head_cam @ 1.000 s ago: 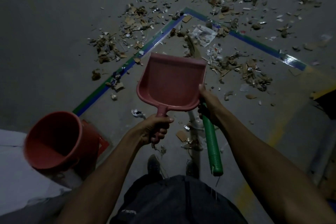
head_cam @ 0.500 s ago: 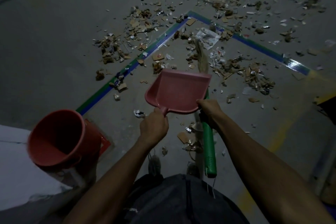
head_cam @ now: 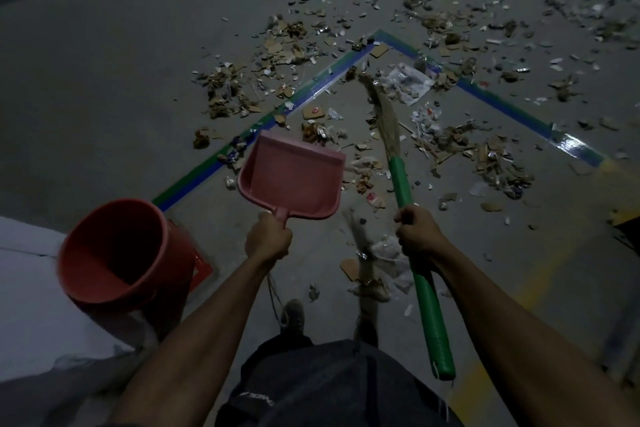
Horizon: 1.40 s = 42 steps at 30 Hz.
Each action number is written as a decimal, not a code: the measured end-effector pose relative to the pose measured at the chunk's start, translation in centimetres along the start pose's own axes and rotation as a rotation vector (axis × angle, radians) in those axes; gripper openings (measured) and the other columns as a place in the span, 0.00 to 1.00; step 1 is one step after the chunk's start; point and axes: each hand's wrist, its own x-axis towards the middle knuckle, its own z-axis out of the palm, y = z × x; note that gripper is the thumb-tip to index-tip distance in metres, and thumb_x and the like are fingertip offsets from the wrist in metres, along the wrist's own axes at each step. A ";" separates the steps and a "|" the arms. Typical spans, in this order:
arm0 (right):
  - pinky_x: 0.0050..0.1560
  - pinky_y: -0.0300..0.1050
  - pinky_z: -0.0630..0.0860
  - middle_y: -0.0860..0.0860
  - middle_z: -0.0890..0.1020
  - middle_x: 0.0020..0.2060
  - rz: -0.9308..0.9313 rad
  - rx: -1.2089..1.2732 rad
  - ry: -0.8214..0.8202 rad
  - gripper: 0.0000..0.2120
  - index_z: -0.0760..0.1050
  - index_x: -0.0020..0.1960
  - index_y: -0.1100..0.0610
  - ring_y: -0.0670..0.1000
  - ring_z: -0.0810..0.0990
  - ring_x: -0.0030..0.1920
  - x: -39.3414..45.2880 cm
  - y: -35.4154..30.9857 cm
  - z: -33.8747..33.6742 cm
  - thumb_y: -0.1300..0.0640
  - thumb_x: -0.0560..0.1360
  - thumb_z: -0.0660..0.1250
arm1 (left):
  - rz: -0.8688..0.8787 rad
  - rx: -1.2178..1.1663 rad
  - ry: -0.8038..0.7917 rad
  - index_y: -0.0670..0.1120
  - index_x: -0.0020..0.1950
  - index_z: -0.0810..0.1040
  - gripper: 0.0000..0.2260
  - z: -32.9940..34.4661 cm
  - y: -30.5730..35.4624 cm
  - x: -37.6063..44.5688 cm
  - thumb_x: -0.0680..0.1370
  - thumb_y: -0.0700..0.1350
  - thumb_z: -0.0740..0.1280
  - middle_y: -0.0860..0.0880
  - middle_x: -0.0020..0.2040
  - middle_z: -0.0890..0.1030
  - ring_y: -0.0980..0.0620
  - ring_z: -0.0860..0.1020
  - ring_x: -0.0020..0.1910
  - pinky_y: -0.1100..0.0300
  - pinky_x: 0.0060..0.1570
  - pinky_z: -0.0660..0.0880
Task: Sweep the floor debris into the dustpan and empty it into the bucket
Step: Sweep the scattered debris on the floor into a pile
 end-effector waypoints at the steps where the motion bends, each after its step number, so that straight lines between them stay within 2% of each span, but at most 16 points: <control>1: 0.29 0.46 0.73 0.58 0.75 0.41 -0.037 -0.057 0.003 0.15 0.70 0.44 0.52 0.55 0.75 0.34 -0.2 -0.2 0.2 0.73 0.72 0.59 | -0.050 -0.115 -0.020 0.39 0.56 0.72 0.13 -0.1 -0.2 0.5 0.74 0.42 0.65 0.42 0.41 0.79 0.46 0.80 0.31 0.59 0.29 0.75; 3: 0.29 0.46 0.75 0.55 0.74 0.43 -0.122 -0.123 -0.003 0.15 0.68 0.46 0.51 0.55 0.76 0.36 -0.8 -0.7 0.7 0.71 0.72 0.60 | -0.149 -0.462 -0.110 0.35 0.55 0.75 0.13 -0.2 0.0 1.2 0.73 0.40 0.68 0.43 0.34 0.74 0.50 0.73 0.23 0.63 0.23 0.66; 5: 0.26 0.45 0.76 0.53 0.73 0.43 -0.206 -0.158 -0.024 0.17 0.65 0.49 0.49 0.55 0.76 0.35 -1.7 -1.3 1.4 0.71 0.73 0.60 | -0.233 -0.729 -0.161 0.35 0.52 0.76 0.13 -0.3 0.4 1.7 0.74 0.42 0.71 0.45 0.30 0.69 0.52 0.67 0.18 0.65 0.20 0.62; 10: 0.35 0.58 0.79 0.56 0.76 0.45 -0.349 -0.254 -0.094 0.21 0.57 0.52 0.44 0.61 0.79 0.38 -3.9 -2.7 3.8 0.66 0.72 0.62 | -0.260 -1.001 -0.160 0.44 0.57 0.73 0.20 -0.5 2.0 3.0 0.73 0.52 0.74 0.44 0.33 0.70 0.50 0.67 0.24 0.66 0.18 0.64; 14: 0.34 0.54 0.76 0.56 0.76 0.42 -0.381 -0.305 -0.144 0.23 0.55 0.54 0.45 0.59 0.79 0.36 -4.6 -3.4 6.3 0.64 0.72 0.64 | -0.241 -1.048 -0.106 0.43 0.46 0.76 0.20 -0.6 4.1 3.2 0.70 0.58 0.75 0.46 0.29 0.69 0.53 0.66 0.20 0.67 0.19 0.63; 17: 0.31 0.47 0.70 0.53 0.75 0.39 -0.394 -0.360 -0.148 0.23 0.54 0.53 0.44 0.56 0.77 0.35 -4.7 -3.6 7.9 0.62 0.70 0.65 | -0.209 -1.099 -0.081 0.40 0.44 0.80 0.22 -0.3 5.3 3.4 0.68 0.60 0.76 0.48 0.26 0.66 0.54 0.65 0.18 0.67 0.19 0.62; 20: 0.30 0.45 0.68 0.51 0.73 0.37 -0.412 -0.408 -0.155 0.24 0.54 0.52 0.43 0.54 0.75 0.33 -4.8 -3.5 8.9 0.62 0.69 0.64 | -0.195 -1.139 -0.036 0.41 0.40 0.77 0.19 -0.2 5.8 3.6 0.68 0.56 0.78 0.47 0.30 0.74 0.52 0.71 0.24 0.67 0.20 0.66; 23: 0.30 0.46 0.68 0.51 0.72 0.36 -0.432 -0.449 -0.162 0.23 0.53 0.51 0.44 0.53 0.74 0.32 -4.6 -3.3 9.3 0.62 0.69 0.64 | -0.176 -1.176 -0.020 0.39 0.46 0.78 0.18 0.0 5.7 3.6 0.68 0.51 0.78 0.46 0.34 0.80 0.53 0.79 0.26 0.66 0.22 0.71; 26: 0.30 0.47 0.69 0.50 0.72 0.36 -0.448 -0.478 -0.174 0.23 0.54 0.51 0.45 0.52 0.74 0.33 -4.4 -3.2 9.4 0.62 0.70 0.65 | -0.193 -1.233 -0.023 0.40 0.45 0.77 0.12 0.2 5.8 3.5 0.70 0.43 0.77 0.46 0.34 0.78 0.57 0.78 0.21 0.67 0.20 0.71; 28: 0.30 0.45 0.68 0.49 0.72 0.36 -0.461 -0.489 -0.179 0.24 0.54 0.51 0.45 0.51 0.74 0.33 -4.1 -3.0 9.5 0.62 0.70 0.65 | -0.224 -1.262 -0.004 0.40 0.43 0.77 0.09 0.4 5.8 3.5 0.71 0.40 0.76 0.44 0.35 0.78 0.55 0.77 0.21 0.67 0.20 0.71; 31: 0.32 0.47 0.72 0.49 0.72 0.37 -0.477 -0.516 -0.191 0.24 0.52 0.52 0.44 0.53 0.75 0.35 -3.8 -2.9 9.4 0.61 0.71 0.65 | -0.253 -1.237 0.056 0.34 0.52 0.78 0.15 0.6 5.7 3.7 0.71 0.41 0.76 0.41 0.42 0.79 0.51 0.76 0.28 0.67 0.20 0.70; 33: 0.39 0.52 0.77 0.53 0.77 0.43 -0.518 -0.561 -0.172 0.23 0.55 0.59 0.47 0.58 0.78 0.40 -3.9 -2.8 9.2 0.57 0.74 0.67 | -0.260 -1.234 0.091 0.32 0.57 0.76 0.20 0.7 5.8 3.9 0.70 0.40 0.76 0.39 0.47 0.80 0.50 0.76 0.31 0.66 0.20 0.72; 35: 0.42 0.51 0.77 0.58 0.78 0.54 -0.584 -0.628 -0.119 0.30 0.54 0.71 0.50 0.60 0.80 0.46 -4.1 -2.3 8.8 0.50 0.76 0.67 | -0.277 -1.247 0.122 0.32 0.58 0.76 0.21 0.6 5.8 4.5 0.70 0.39 0.76 0.38 0.50 0.80 0.49 0.78 0.33 0.63 0.21 0.75; 37: 0.33 0.47 0.72 0.58 0.77 0.57 -0.656 -0.744 -0.075 0.33 0.48 0.75 0.49 0.57 0.77 0.40 -4.6 -1.7 8.5 0.46 0.78 0.64 | -0.321 -1.202 0.165 0.34 0.59 0.75 0.23 0.4 5.6 5.4 0.68 0.42 0.77 0.39 0.53 0.81 0.46 0.81 0.40 0.58 0.28 0.80; 40: 0.25 0.41 0.57 0.57 0.75 0.51 -0.743 -0.925 -0.008 0.32 0.46 0.75 0.48 0.53 0.66 0.30 -5.5 -0.6 7.5 0.47 0.80 0.62 | -0.388 -1.129 0.210 0.38 0.61 0.71 0.28 0.2 5.0 7.0 0.67 0.45 0.77 0.41 0.55 0.81 0.44 0.82 0.47 0.48 0.45 0.82; 42: 0.25 0.44 0.59 0.57 0.74 0.51 -0.752 -1.003 0.014 0.32 0.47 0.76 0.50 0.55 0.68 0.30 -6.2 0.0 6.6 0.48 0.80 0.61 | -0.394 -1.135 0.261 0.39 0.62 0.69 0.29 -0.2 4.8 7.9 0.67 0.44 0.77 0.41 0.55 0.80 0.45 0.81 0.48 0.49 0.48 0.81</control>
